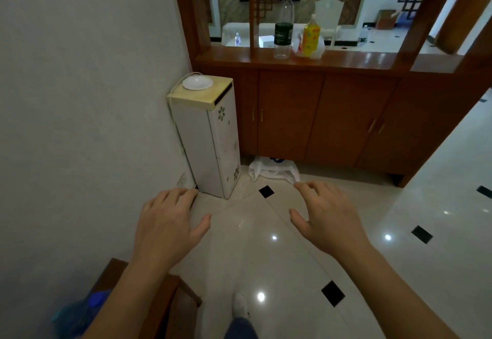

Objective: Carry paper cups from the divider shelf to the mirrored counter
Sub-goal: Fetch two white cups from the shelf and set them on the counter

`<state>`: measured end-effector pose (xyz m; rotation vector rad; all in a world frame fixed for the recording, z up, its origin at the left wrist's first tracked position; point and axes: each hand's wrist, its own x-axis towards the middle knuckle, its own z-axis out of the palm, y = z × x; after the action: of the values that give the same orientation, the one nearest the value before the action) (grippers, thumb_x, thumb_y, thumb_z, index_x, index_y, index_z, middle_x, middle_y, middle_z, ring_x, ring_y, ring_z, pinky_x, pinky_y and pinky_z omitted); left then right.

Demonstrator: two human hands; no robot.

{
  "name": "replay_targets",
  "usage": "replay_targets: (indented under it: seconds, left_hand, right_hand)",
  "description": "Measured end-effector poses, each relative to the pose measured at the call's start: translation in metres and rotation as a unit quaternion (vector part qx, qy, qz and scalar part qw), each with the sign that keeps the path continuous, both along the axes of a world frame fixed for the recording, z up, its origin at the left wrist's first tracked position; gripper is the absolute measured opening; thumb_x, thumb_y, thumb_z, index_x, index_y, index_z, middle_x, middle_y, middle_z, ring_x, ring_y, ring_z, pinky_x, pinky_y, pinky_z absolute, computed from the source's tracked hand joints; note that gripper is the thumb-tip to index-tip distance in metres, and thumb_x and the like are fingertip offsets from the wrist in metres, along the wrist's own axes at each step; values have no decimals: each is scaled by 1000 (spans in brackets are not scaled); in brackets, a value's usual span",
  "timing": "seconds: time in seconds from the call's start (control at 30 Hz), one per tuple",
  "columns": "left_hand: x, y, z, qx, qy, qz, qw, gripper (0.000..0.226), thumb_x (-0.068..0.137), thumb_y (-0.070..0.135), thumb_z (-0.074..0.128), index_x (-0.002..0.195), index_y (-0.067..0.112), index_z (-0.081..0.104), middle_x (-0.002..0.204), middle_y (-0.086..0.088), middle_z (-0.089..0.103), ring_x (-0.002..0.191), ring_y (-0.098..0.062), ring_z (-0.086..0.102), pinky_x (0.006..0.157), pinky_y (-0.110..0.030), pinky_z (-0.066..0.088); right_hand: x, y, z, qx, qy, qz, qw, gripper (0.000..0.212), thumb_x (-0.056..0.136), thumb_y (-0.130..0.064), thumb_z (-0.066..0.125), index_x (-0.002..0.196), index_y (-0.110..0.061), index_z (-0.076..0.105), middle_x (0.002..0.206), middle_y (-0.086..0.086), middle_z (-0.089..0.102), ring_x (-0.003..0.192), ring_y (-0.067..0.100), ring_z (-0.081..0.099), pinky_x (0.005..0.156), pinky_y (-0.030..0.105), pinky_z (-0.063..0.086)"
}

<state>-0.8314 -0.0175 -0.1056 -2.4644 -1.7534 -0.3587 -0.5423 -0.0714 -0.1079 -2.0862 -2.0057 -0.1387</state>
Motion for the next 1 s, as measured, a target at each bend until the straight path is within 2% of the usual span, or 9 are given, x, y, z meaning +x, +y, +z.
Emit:
replay_targets:
  seconds: [0.43, 0.6, 0.87, 1.0]
  left_hand:
    - [34, 276, 8, -2, -13, -11, 1000, 61, 79, 59, 46, 118, 16, 63, 111, -6, 67, 99, -27, 61, 79, -41, 49]
    - [49, 352, 11, -4, -14, -23, 1000, 60, 80, 57, 49, 121, 15, 62, 113, -7, 66, 101, -27, 61, 80, -41, 50]
    - [82, 472, 5, -6, -8, -12, 1000, 63, 80, 59, 40, 118, 15, 63, 110, -7, 67, 96, -27, 61, 76, -40, 49]
    - [108, 544, 5, 7, -23, 1, 1000, 60, 80, 56, 46, 120, 14, 62, 111, -7, 66, 98, -27, 60, 76, -40, 50]
  right_hand:
    - [27, 274, 16, 1, -11, -5, 1000, 54, 88, -50, 47, 135, -23, 47, 124, -1, 56, 112, 18, 50, 94, 33, 40]
    - [40, 352, 13, -3, -5, -11, 1000, 55, 87, -49, 47, 135, -22, 47, 122, 0, 56, 111, 19, 52, 92, 34, 41]
    - [70, 476, -3, -4, 1, -6, 1000, 54, 85, -51, 51, 131, -23, 50, 118, 0, 58, 109, 19, 53, 92, 36, 44]
    - [96, 553, -5, 5, 0, 5, 1000, 54, 85, -52, 51, 131, -23, 50, 119, 1, 59, 111, 20, 53, 92, 37, 44]
